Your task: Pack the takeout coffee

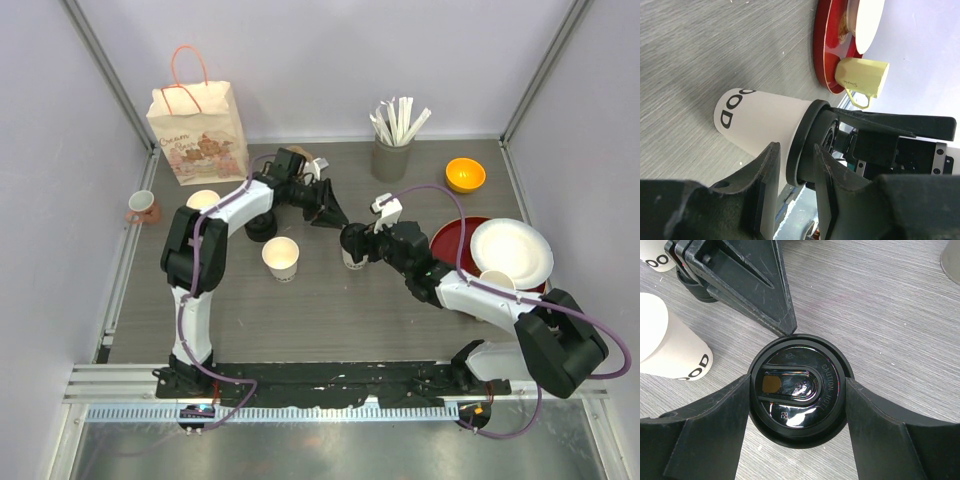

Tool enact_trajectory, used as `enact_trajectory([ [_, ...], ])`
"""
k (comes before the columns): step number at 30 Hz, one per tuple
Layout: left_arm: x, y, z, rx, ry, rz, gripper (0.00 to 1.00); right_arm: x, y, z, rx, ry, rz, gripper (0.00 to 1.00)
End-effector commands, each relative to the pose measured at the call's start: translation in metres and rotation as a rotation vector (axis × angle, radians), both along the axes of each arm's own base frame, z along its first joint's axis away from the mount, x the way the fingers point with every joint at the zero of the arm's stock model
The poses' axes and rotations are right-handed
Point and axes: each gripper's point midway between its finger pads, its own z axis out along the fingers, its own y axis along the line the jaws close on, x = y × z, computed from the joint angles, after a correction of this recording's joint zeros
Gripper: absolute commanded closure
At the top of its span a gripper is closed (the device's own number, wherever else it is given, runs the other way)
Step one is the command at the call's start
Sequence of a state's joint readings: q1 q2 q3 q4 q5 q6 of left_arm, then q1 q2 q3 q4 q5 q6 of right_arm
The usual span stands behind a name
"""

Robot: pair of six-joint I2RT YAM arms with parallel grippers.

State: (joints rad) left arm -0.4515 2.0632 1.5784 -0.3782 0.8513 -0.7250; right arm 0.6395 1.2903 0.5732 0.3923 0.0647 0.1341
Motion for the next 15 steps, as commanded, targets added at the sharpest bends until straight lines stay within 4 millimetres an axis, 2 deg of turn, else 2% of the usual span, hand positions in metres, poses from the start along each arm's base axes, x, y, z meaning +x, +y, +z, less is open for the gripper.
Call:
enact_trajectory([
  [1, -0.007, -0.003, 0.033, -0.056, -0.056, -0.035, 0.64, -0.037, -0.014, -0.071, -0.126, 0.249, 0.023, 0.56],
  [7, -0.029, -0.001, 0.006, -0.023, 0.007, -0.056, 0.7, -0.037, -0.014, -0.071, -0.131, 0.244, 0.024, 0.56],
  [11, -0.034, -0.001, -0.009, 0.007, 0.02, -0.05, 0.74, -0.038, -0.015, -0.072, -0.129, 0.247, 0.023, 0.56],
  [13, -0.038, 0.001, -0.02, 0.016, 0.056, -0.035, 0.77, -0.037, -0.014, -0.071, -0.128, 0.244, 0.025, 0.57],
  [15, -0.042, 0.003, -0.035, 0.035, 0.09, -0.016, 0.85, -0.038, -0.015, -0.072, -0.127, 0.244, 0.023, 0.59],
])
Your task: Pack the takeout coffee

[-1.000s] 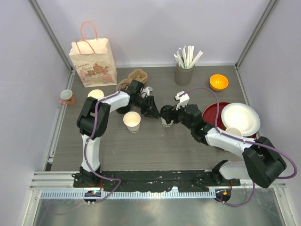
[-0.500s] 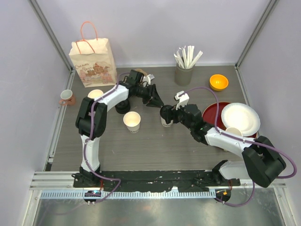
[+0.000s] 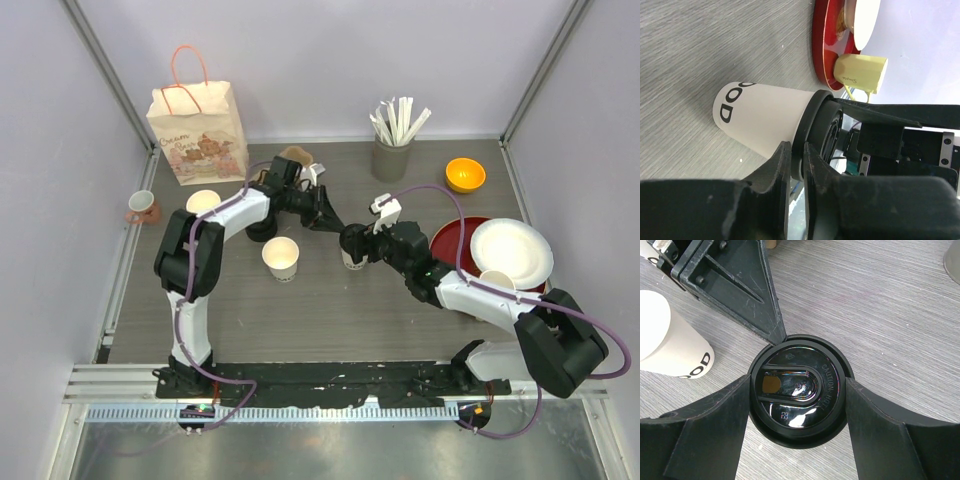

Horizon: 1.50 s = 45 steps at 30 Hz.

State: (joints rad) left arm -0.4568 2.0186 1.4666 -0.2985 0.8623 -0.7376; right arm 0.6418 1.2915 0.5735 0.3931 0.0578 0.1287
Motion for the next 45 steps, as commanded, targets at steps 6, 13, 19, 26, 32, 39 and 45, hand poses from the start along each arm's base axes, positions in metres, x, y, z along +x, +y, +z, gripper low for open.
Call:
enact_trajectory([
  [6, -0.033, 0.005, -0.056, 0.106, 0.183, 0.018, 0.98, -0.039, -0.019, -0.077, -0.126, 0.256, -0.002, 0.6],
  [13, -0.041, 0.02, -0.088, 0.222, 0.238, 0.047, 1.0, -0.036, -0.031, -0.078, -0.156, 0.253, -0.06, 0.61],
  [19, -0.049, 0.032, -0.113, 0.295, 0.244, 0.042, 1.0, -0.035, -0.036, -0.081, -0.178, 0.249, -0.118, 0.62],
  [26, -0.056, 0.042, -0.133, 0.352, 0.204, 0.001, 1.0, -0.041, -0.041, -0.087, -0.187, 0.246, -0.15, 0.63],
  [32, -0.021, 0.019, -0.072, 0.16, 0.119, -0.012, 0.97, -0.041, -0.038, -0.084, -0.173, 0.236, -0.132, 0.63],
  [39, 0.004, 0.001, 0.016, -0.055, 0.021, -0.049, 0.74, -0.04, -0.032, -0.081, -0.154, 0.225, -0.115, 0.63],
  [45, -0.007, 0.005, 0.01, -0.048, 0.055, -0.049, 0.73, -0.039, -0.03, -0.079, -0.152, 0.221, -0.107, 0.64],
])
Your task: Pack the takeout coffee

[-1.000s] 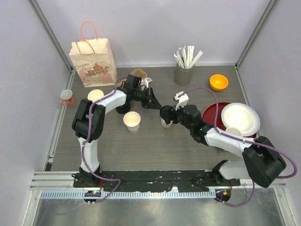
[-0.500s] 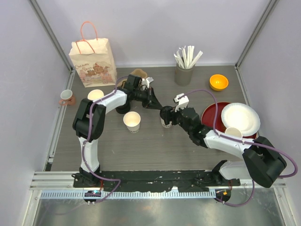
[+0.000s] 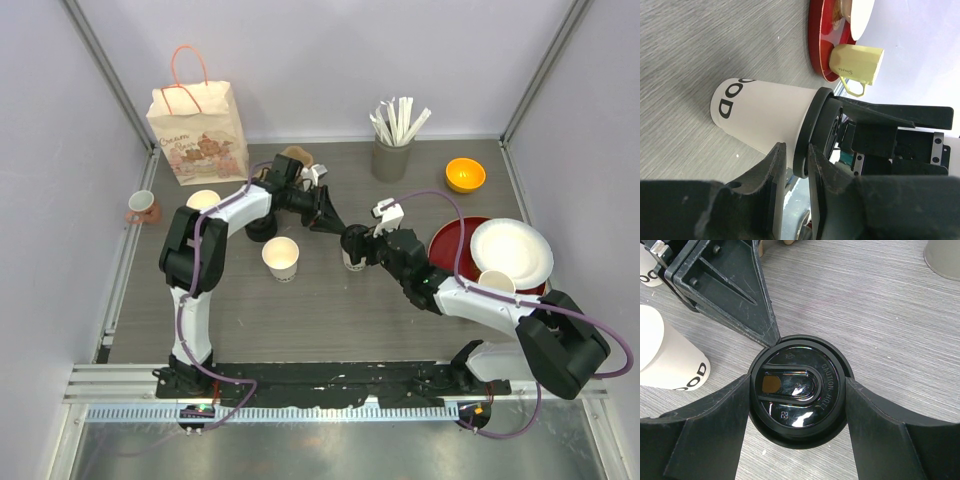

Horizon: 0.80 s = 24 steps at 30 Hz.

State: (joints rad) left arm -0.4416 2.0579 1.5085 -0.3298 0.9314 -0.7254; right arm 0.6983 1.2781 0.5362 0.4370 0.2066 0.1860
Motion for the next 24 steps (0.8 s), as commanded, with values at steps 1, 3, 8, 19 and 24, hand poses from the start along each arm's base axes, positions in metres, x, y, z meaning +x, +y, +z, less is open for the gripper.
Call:
enact_trajectory([
  [1, -0.009, 0.006, 0.006, -0.011, 0.024, -0.011, 0.73, -0.035, -0.024, -0.077, -0.161, 0.245, -0.003, 0.64],
  [3, -0.013, 0.007, 0.005, -0.01, 0.03, -0.016, 0.73, -0.034, -0.023, -0.078, -0.164, 0.247, 0.001, 0.64],
  [8, -0.025, 0.012, 0.002, -0.007, 0.043, -0.023, 0.76, -0.031, -0.021, -0.076, -0.166, 0.245, 0.007, 0.64],
  [19, -0.04, 0.031, -0.077, 0.192, 0.123, 0.037, 1.0, -0.033, -0.024, -0.083, -0.176, 0.267, -0.009, 0.65],
  [24, -0.046, 0.044, -0.115, 0.317, 0.2, 0.063, 1.0, -0.035, -0.028, -0.084, -0.176, 0.267, -0.025, 0.65],
])
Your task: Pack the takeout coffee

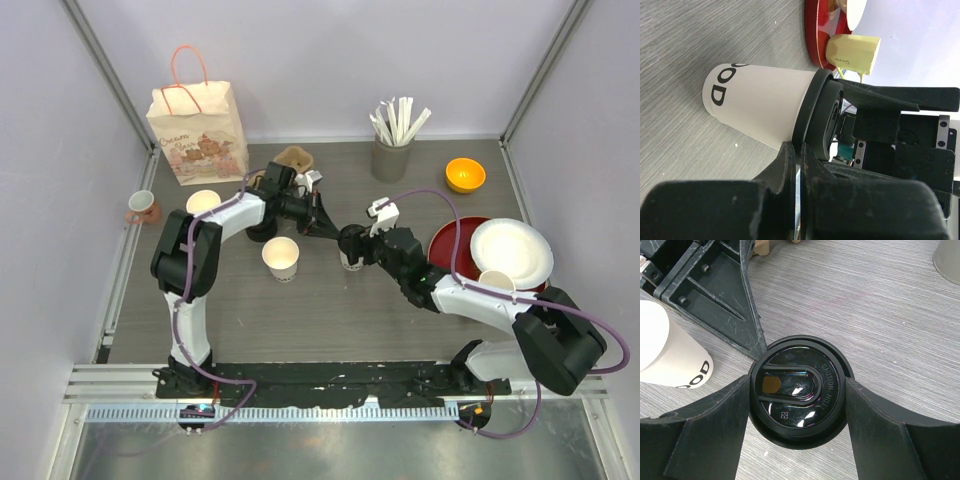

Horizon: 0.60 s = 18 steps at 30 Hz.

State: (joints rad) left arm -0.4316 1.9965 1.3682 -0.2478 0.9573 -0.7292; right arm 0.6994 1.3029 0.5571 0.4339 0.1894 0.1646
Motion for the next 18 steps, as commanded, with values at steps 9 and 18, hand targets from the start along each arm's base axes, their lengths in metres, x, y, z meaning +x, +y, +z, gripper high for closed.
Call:
enact_trajectory([
  [9, -0.045, 0.042, -0.149, 0.428, 0.293, 0.085, 1.0, -0.04, -0.035, -0.084, -0.144, 0.268, -0.058, 0.65],
  [18, -0.012, 0.024, -0.092, 0.33, 0.11, 0.028, 1.0, -0.036, -0.028, -0.075, -0.143, 0.251, -0.034, 0.65],
])
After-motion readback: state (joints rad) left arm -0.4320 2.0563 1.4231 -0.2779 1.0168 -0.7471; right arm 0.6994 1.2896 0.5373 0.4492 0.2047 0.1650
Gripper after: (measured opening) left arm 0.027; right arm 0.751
